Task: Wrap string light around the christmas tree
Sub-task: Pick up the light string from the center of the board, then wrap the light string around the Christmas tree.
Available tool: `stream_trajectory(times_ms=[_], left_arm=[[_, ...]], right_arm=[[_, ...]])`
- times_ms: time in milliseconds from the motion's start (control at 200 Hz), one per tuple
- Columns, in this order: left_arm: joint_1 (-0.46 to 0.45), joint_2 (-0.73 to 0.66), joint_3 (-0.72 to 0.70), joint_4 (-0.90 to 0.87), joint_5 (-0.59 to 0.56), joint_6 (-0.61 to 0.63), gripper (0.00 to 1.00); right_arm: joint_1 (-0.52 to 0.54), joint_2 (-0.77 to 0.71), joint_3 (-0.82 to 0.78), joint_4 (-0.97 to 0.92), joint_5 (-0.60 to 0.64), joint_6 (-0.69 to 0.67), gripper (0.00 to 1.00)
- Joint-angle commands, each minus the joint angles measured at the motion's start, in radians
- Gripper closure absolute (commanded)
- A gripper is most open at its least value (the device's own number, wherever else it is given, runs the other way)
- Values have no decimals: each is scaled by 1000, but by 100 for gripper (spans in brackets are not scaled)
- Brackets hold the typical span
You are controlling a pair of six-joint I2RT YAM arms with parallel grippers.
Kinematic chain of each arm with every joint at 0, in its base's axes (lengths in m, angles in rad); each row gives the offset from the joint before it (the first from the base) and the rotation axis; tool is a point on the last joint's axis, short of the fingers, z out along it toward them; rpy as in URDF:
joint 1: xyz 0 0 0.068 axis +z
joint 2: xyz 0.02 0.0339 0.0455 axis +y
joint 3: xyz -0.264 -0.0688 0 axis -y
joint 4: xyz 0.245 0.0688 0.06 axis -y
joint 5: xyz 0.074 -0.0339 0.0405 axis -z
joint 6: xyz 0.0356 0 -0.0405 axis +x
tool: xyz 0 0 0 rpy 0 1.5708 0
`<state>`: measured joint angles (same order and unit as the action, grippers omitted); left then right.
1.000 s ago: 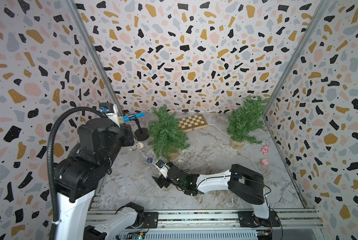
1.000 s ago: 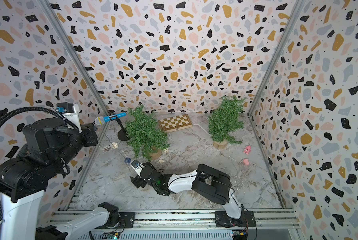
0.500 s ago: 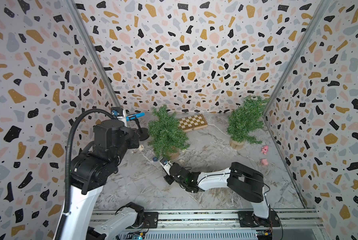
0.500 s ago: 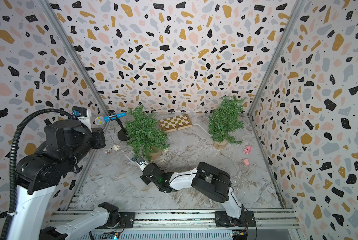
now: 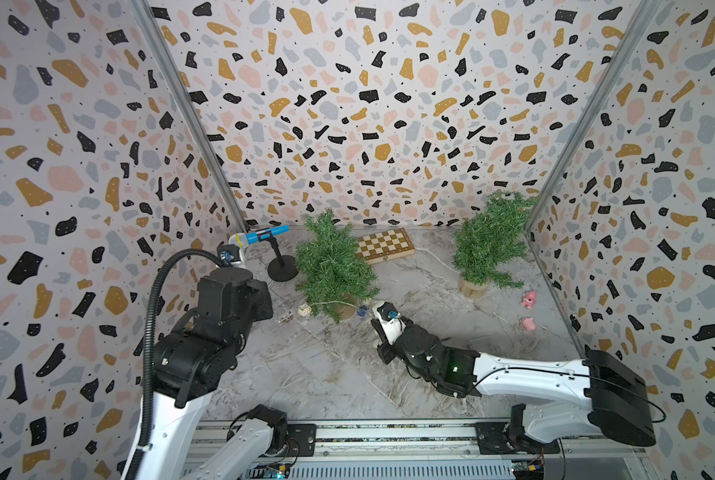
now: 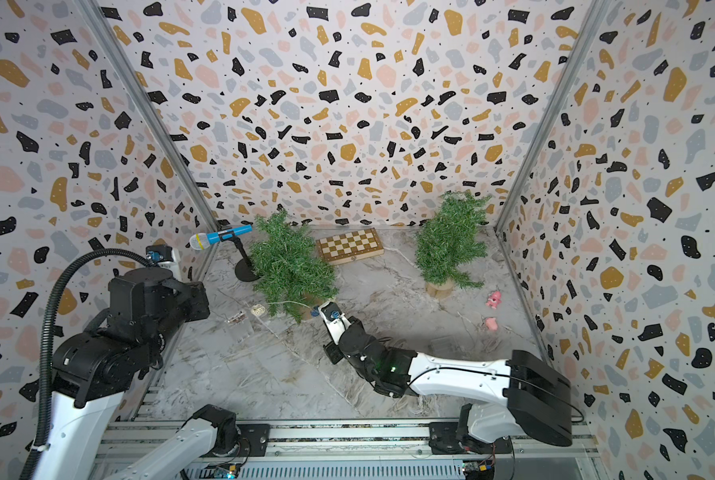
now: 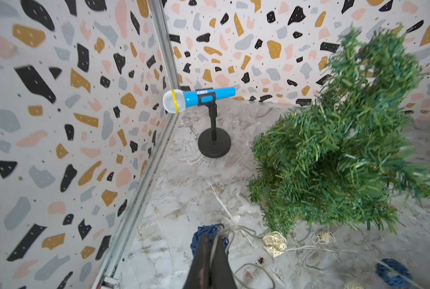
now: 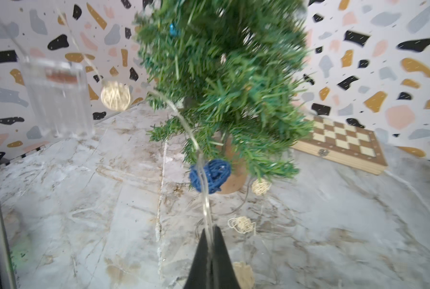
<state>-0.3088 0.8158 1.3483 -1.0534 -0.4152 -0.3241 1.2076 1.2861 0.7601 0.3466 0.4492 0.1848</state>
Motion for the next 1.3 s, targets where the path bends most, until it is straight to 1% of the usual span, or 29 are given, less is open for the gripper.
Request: stream_trajectory(times_ms=[0, 120, 230, 330, 451, 496, 621, 696, 821, 906, 966, 1006, 1086, 1186, 1291], left_arm=[[6, -43, -103, 43, 142, -80, 100], [6, -78, -257, 135, 328, -109, 94], [4, -80, -390, 183, 426, -154, 94], [4, -87, -488, 204, 435, -188, 96], [4, -112, -552, 230, 423, -208, 97], [1, -112, -565, 244, 435, -219, 97], [1, -77, -593, 287, 479, -233, 96], [2, -39, -611, 307, 512, -244, 92], [2, -4, -633, 339, 565, -273, 77], [2, -7, -632, 340, 565, -284, 65], [4, -18, -622, 334, 555, -286, 54], [8, -24, -605, 318, 541, -277, 50], [23, -29, -538, 254, 497, -232, 43], [40, -34, -426, 168, 436, -152, 34], [42, -58, -332, 167, 424, -57, 27]], right_arm=[[-49, -112, 9, -102, 60, -44, 100], [-96, -188, 47, -153, 53, -82, 100], [-96, -189, 145, -214, 2, -160, 100], [-95, -173, 234, -258, -26, -205, 100], [-95, -167, 313, -271, -46, -268, 100], [-95, -163, 348, -280, -49, -290, 100], [-91, -141, 446, -306, -87, -347, 100], [-85, -123, 497, -314, -109, -375, 100], [-58, -83, 593, -345, -136, -433, 100], [-41, -32, 691, -411, -164, -486, 100], [-32, 12, 761, -463, -156, -527, 100], [-31, 35, 803, -489, -145, -549, 100], [-41, 60, 844, -504, -122, -599, 100], [-71, 85, 890, -526, -130, -624, 100], [-79, 111, 949, -536, -162, -634, 100]])
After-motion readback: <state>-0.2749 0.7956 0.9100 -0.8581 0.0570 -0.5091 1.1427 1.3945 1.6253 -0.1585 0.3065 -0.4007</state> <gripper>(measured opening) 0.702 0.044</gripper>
